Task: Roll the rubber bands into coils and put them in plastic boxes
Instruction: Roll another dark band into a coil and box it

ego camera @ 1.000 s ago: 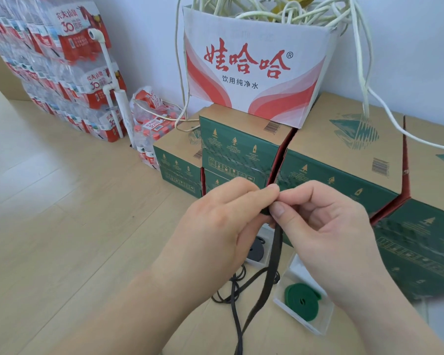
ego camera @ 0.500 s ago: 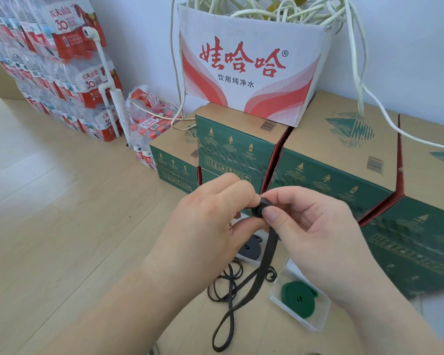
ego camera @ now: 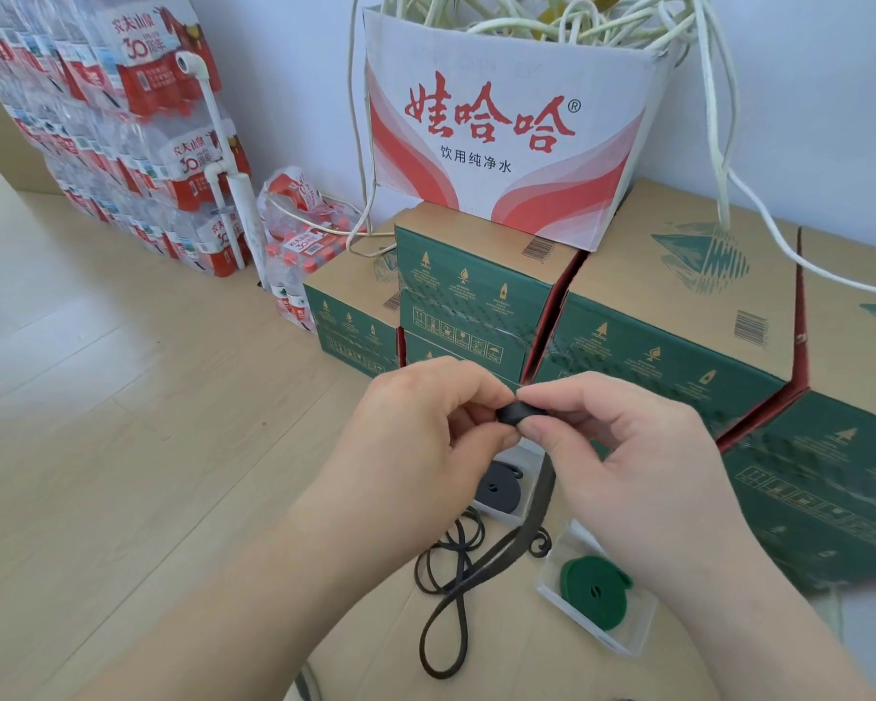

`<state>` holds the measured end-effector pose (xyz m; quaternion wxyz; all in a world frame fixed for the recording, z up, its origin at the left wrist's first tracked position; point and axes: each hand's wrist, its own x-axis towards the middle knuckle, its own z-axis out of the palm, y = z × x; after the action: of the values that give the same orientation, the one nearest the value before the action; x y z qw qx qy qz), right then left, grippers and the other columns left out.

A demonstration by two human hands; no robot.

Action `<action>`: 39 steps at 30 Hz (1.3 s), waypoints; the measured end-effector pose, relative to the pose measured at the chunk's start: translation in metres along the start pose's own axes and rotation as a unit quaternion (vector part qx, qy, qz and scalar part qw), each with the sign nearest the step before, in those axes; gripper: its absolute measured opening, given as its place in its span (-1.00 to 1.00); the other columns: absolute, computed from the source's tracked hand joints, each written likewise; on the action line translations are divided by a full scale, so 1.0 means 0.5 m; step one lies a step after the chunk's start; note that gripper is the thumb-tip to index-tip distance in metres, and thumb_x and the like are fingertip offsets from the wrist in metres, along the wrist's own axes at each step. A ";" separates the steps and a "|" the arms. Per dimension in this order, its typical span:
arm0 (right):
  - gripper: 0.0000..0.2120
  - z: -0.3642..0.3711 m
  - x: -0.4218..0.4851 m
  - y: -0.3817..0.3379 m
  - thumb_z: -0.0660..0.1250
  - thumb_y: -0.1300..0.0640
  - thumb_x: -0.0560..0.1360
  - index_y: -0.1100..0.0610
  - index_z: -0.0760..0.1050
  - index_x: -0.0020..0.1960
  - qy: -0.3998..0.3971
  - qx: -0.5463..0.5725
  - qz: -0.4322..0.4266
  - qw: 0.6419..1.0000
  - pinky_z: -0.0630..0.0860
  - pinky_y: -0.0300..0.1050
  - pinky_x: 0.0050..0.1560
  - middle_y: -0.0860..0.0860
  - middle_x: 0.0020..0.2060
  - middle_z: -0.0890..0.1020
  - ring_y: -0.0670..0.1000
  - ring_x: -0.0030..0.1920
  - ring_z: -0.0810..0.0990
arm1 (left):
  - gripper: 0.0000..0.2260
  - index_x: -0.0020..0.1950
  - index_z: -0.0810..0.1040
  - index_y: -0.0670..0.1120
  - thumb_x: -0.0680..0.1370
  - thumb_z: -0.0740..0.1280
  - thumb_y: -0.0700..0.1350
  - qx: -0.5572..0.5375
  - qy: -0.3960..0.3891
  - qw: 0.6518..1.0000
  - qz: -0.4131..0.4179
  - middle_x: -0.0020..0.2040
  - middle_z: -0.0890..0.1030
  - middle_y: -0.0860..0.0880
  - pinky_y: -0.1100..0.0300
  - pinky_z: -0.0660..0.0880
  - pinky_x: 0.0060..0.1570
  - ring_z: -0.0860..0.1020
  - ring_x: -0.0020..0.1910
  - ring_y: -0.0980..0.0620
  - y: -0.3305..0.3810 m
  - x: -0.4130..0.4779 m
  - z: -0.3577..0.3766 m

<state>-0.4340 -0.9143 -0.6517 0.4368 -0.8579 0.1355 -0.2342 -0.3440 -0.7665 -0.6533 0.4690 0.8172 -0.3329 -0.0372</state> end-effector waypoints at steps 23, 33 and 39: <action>-0.85 -0.003 -0.008 0.012 0.53 0.23 0.44 -0.02 0.71 -0.11 -0.039 -0.123 -0.053 0.990 0.56 -0.22 -0.16 -0.15 -0.24 0.66 -0.11 -0.17 0.62 | -0.89 -0.06 0.67 0.01 0.51 0.37 -0.17 0.128 -0.028 0.988 0.083 -0.25 0.60 0.09 0.11 0.54 -0.27 0.55 -0.26 0.09 -0.004 -0.003 0.013; -0.74 -0.046 0.010 -0.013 0.55 0.31 0.42 -0.06 0.75 -0.14 -0.102 0.052 0.082 0.990 0.66 -0.18 -0.04 -0.12 -0.24 0.75 -0.09 -0.20 0.72 | -0.85 -0.04 0.68 -0.06 0.51 0.49 -0.30 -0.186 -0.078 0.976 -0.088 -0.19 0.70 -0.07 0.07 0.68 -0.08 0.68 -0.18 -0.06 0.005 -0.005 -0.004; -0.80 -0.016 -0.004 0.004 0.54 0.30 0.39 0.00 0.68 -0.16 -0.118 -0.172 -0.049 0.977 0.50 -0.26 -0.18 -0.14 -0.27 0.66 -0.12 -0.17 0.59 | -0.85 0.03 0.60 0.11 0.50 0.33 -0.07 0.204 -0.067 0.971 0.102 -0.21 0.55 0.09 0.03 0.51 -0.24 0.51 -0.21 0.05 -0.001 -0.018 0.023</action>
<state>-0.4400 -0.9200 -0.6497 0.2835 -0.9474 0.0790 -0.1260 -0.3549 -0.7696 -0.6623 0.2706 0.8530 -0.4456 0.0246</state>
